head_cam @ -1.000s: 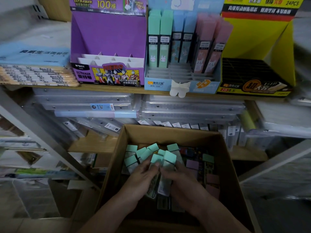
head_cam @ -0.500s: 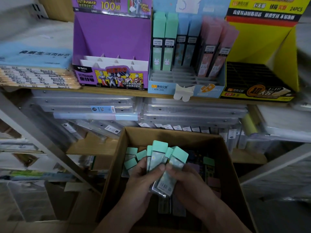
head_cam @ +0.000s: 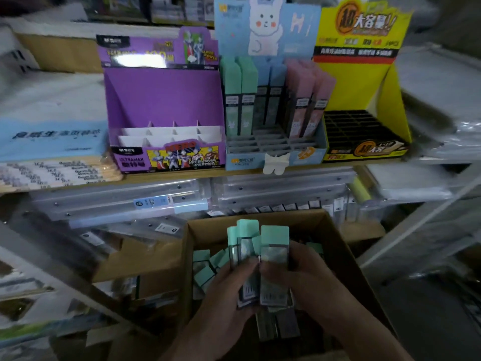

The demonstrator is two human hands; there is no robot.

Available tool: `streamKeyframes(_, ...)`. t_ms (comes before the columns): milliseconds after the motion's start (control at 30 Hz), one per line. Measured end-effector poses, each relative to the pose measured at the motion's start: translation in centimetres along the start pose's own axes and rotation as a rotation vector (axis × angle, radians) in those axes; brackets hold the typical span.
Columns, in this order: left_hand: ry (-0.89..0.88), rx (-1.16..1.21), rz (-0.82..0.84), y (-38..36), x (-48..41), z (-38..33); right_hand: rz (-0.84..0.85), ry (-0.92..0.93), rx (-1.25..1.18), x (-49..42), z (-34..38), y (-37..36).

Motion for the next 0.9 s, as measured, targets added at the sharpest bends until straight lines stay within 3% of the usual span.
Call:
streamKeyframes(167, -0.047, -0.105, 0.006, -2.1, 0.3, -1.5, -0.137, 0.173, -0.133, 1.0, 1.8, 1.8)
streamKeyframes(367, -0.141, -0.085, -0.045, -7.5, -0.7, -1.4, -0.059, 0.281, -0.275, 1.8, 3.5, 5.3)
streamKeyframes(700, -0.344, -0.134, -0.210, -15.8, -2.3, -1.2, -0.025, 0.400, 0.190, 5.4, 10.7, 12.0)
streamKeyframes(900, -0.523, -0.204, -0.219, -20.1, -2.6, -3.4, 0.069, 0.414, 0.133, 6.0, 14.8, 13.8)
Point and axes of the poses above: each hand's wrist, its own x-axis away from the middle knuckle, its own y-axis out of the back of the hand, z = x × y, the point moved 5 cm from there along -x, towards the middle knuckle, and after that the axes turned 8 degrees about z, right-handed, at the moved point
